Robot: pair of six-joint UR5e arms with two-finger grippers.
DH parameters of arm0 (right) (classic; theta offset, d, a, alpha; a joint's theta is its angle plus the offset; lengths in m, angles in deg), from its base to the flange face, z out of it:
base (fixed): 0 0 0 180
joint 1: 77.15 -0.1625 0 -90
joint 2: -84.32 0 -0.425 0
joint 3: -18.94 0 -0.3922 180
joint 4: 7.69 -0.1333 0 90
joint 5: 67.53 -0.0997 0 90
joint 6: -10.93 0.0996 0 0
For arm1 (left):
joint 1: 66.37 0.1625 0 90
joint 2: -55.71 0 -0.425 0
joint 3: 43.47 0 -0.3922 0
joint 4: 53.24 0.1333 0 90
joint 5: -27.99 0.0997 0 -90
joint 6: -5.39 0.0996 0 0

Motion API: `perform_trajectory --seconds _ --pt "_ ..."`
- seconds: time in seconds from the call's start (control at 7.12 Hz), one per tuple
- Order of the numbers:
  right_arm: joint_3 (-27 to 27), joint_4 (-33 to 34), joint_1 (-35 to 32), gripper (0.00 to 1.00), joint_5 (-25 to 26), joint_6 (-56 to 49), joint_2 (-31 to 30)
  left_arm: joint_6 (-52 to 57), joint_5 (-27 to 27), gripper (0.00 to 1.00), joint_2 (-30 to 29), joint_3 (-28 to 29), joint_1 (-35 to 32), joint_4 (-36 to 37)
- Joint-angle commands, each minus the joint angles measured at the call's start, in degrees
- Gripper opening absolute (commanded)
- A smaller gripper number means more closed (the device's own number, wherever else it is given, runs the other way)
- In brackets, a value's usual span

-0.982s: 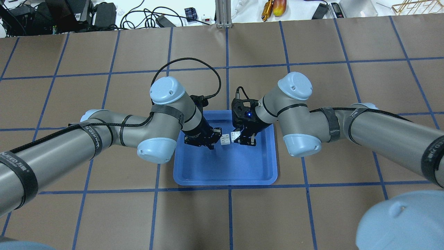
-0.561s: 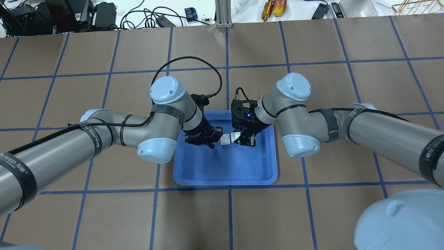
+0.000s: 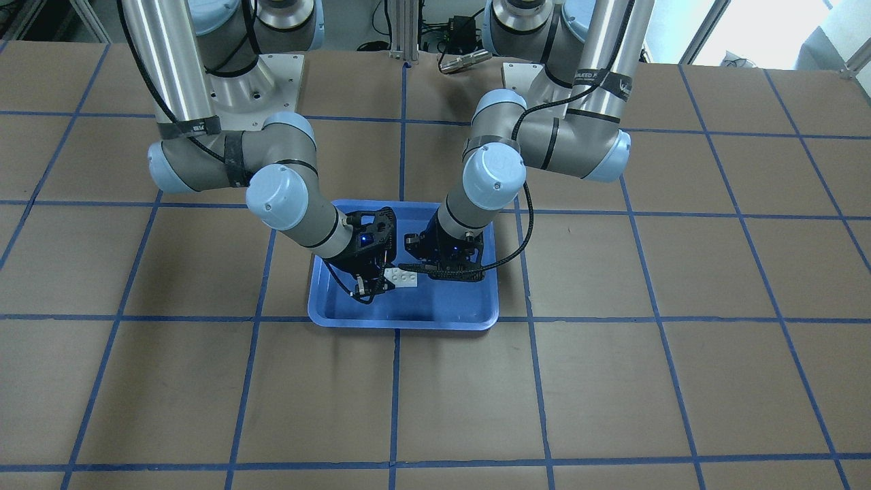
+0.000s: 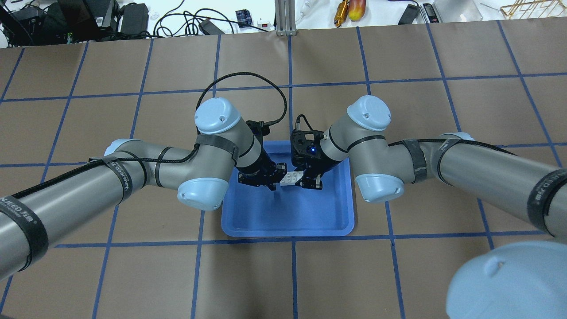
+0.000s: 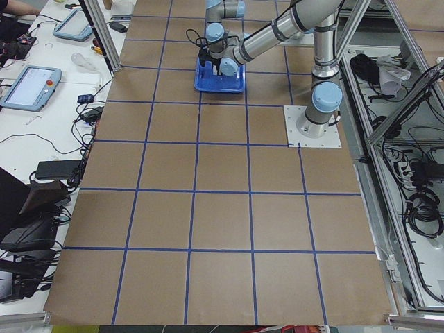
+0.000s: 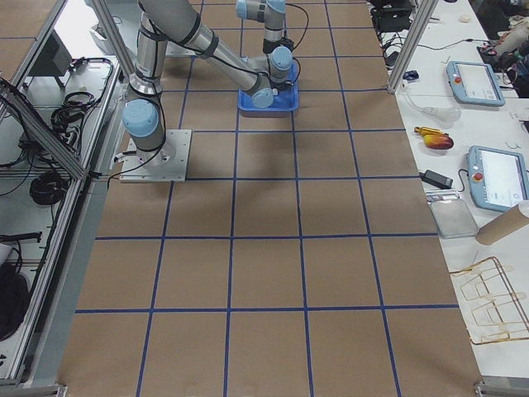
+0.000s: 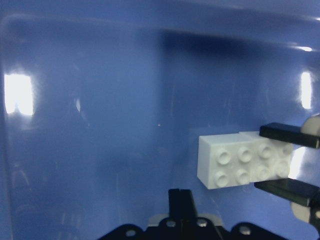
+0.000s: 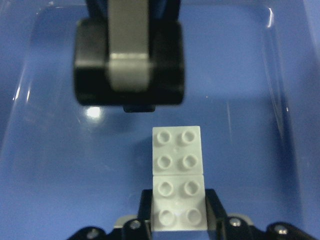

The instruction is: Assemble white blocks and place on blue tray

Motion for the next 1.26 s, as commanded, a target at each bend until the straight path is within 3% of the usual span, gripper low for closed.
perform_trajectory --seconds 0.0,0.42,0.56,0.7,0.84,1.12 --pt "-0.06 -0.29 -0.1 1.0 0.32 0.28 -0.17 0.14 0.02 0.0 0.21 -0.03 0.14 -0.01" --pt "-2.07 -1.25 -0.28 1.0 0.93 3.59 -3.57 0.84 0.02 0.0 0.83 0.06 1.02 0.08" --pt "-2.34 -3.78 -0.19 1.0 4.59 8.75 -6.47 0.84 0.11 0.0 0.83 0.06 1.11 0.17" --pt "-2.35 -7.54 -0.02 1.0 6.89 9.85 -10.5 0.84 0.11 0.0 1.09 0.06 1.11 0.08" --pt "-2.52 -16.02 1.11 1.0 9.78 10.47 -16.02 0.84 0.2 0.0 1.79 -0.03 1.02 0.08" --pt "-2.61 -23.11 4.88 1.0 14.27 15.62 -25.53 0.84 0.37 0.0 2.41 0.06 1.11 0.08"
